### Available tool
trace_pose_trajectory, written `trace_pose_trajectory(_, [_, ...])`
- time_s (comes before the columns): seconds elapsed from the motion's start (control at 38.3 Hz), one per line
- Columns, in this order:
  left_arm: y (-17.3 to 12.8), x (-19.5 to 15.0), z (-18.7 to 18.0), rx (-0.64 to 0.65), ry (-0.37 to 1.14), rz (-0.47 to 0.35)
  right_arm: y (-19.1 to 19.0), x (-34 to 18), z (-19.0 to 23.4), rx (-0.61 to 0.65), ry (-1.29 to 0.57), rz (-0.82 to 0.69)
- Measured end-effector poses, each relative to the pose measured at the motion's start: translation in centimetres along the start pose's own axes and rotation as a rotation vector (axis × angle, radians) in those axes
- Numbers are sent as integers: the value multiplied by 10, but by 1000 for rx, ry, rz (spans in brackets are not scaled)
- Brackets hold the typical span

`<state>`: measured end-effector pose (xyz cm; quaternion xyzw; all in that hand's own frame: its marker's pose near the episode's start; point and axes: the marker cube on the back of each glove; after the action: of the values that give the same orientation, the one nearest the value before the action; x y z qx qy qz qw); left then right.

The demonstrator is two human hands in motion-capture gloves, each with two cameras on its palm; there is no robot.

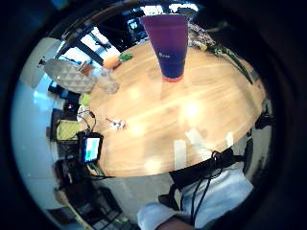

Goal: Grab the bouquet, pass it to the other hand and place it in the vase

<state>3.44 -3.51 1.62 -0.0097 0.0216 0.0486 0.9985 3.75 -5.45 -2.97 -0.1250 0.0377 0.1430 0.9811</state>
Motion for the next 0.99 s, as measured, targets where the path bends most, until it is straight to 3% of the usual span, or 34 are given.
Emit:
trace_pose_trajectory(0.16, [-9, 2, 10, -13, 8, 14, -44, 42, 16, -48, -95, 157])
trace_pose_trajectory(0.34, [-9, 1, 10, -25, 3, 7, -76, 77, 66, -132, -189, 249])
trace_pose_trajectory(0.39, [-9, 0, 9, -28, 6, 1, -62, 75, 71, -154, -207, 271])
trace_pose_trajectory(0.5, [-8, 2, 5, -22, 6, -1, 4, 53, 70, -289, -253, 296])
trace_pose_trajectory(0.65, [-12, 4, 10, -21, 10, 9, 15, 53, 119, -413, -249, 335])
trace_pose_trajectory(0.76, [-13, 5, 11, -33, 3, 14, 3, 59, 149, -350, -207, 307])
trace_pose_trajectory(0.91, [-14, 8, 10, -37, 5, 13, -11, 70, 155, -110, -117, 412])
trace_pose_trajectory(0.99, [-15, 9, 10, -41, 9, 17, -8, 69, 155, -113, -111, 440])
